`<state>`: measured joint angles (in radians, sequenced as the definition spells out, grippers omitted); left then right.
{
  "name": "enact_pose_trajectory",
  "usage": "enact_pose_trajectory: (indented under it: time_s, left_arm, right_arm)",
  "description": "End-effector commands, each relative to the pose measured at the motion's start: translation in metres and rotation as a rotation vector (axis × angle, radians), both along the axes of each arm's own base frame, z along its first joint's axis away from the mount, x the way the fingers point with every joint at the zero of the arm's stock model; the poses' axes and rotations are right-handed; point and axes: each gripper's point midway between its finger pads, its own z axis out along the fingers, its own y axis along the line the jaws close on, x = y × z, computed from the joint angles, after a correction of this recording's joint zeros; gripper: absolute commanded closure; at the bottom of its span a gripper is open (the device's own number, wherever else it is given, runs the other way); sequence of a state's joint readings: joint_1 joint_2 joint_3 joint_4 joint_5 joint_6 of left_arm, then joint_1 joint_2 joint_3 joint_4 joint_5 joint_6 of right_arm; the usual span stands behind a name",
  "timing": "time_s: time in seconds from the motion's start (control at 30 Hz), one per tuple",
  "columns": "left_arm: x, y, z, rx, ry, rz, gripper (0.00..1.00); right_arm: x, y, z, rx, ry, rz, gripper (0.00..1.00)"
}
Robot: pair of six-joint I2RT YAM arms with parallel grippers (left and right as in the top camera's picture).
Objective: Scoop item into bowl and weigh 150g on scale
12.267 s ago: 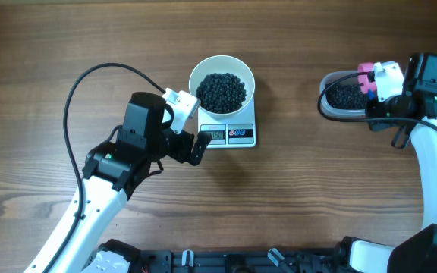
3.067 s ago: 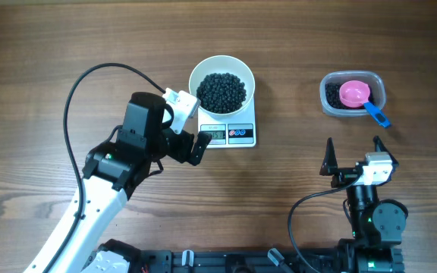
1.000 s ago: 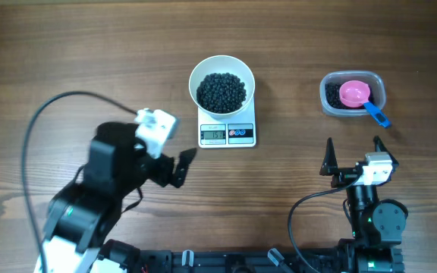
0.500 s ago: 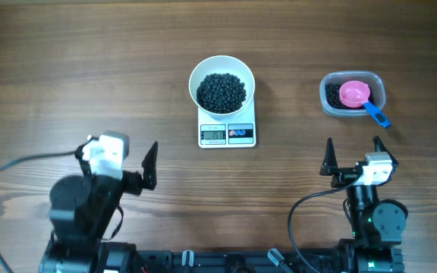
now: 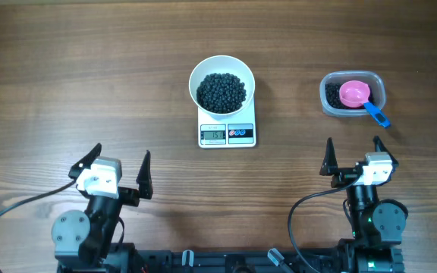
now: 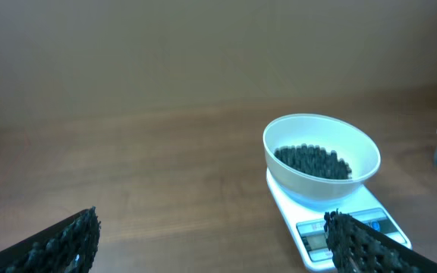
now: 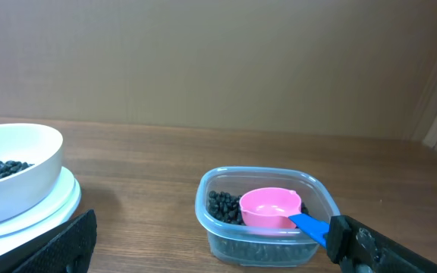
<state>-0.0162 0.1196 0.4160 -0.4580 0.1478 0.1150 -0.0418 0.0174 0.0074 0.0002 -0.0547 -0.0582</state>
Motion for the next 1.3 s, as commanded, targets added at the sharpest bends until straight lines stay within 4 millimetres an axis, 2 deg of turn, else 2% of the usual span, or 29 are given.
enact_pose_trajectory:
  time_s: [0.0,1.27]
  left_arm:
    - [0.001,0.000,-0.008,0.004,-0.040,-0.005,0.00]
    - [0.022,0.001,-0.023,-0.052,-0.207,0.003,0.00]
  right_arm:
    - [0.000,0.001,0.001,-0.014,-0.009,0.000,0.01]
    - [0.000,0.000,0.001,-0.013,-0.009,0.000,0.00]
